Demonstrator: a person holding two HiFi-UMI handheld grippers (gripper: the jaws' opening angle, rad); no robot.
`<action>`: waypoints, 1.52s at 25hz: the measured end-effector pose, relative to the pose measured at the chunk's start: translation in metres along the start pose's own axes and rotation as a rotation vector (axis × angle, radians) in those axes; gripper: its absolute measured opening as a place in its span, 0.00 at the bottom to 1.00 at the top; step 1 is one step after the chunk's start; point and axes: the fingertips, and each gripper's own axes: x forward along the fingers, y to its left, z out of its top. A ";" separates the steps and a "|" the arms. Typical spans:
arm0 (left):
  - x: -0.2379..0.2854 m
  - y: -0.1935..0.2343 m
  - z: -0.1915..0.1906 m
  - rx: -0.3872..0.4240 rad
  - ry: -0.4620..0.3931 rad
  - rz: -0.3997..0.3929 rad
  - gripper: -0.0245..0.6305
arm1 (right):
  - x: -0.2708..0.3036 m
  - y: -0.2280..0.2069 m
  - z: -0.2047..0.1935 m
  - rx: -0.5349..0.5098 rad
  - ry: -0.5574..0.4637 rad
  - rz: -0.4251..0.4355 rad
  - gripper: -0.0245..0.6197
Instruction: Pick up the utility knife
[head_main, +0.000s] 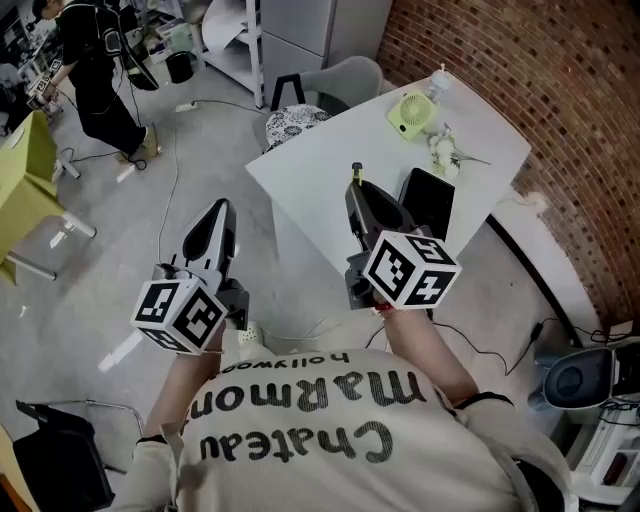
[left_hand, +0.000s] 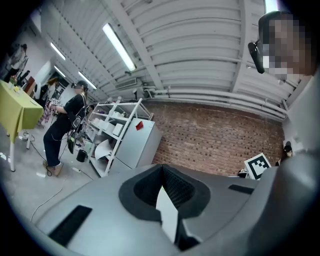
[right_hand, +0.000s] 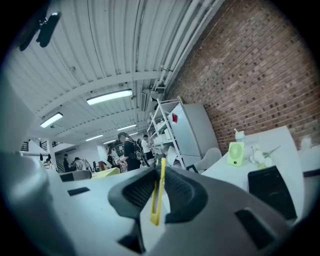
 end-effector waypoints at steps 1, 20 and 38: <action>-0.002 -0.003 0.000 0.002 0.003 0.004 0.04 | -0.002 0.002 0.000 -0.001 0.000 0.009 0.14; -0.039 -0.012 -0.017 -0.012 0.000 0.083 0.04 | -0.033 0.008 -0.029 -0.074 0.035 0.052 0.14; -0.040 -0.001 -0.021 0.003 0.009 0.085 0.04 | -0.023 0.007 -0.035 -0.068 0.029 0.049 0.14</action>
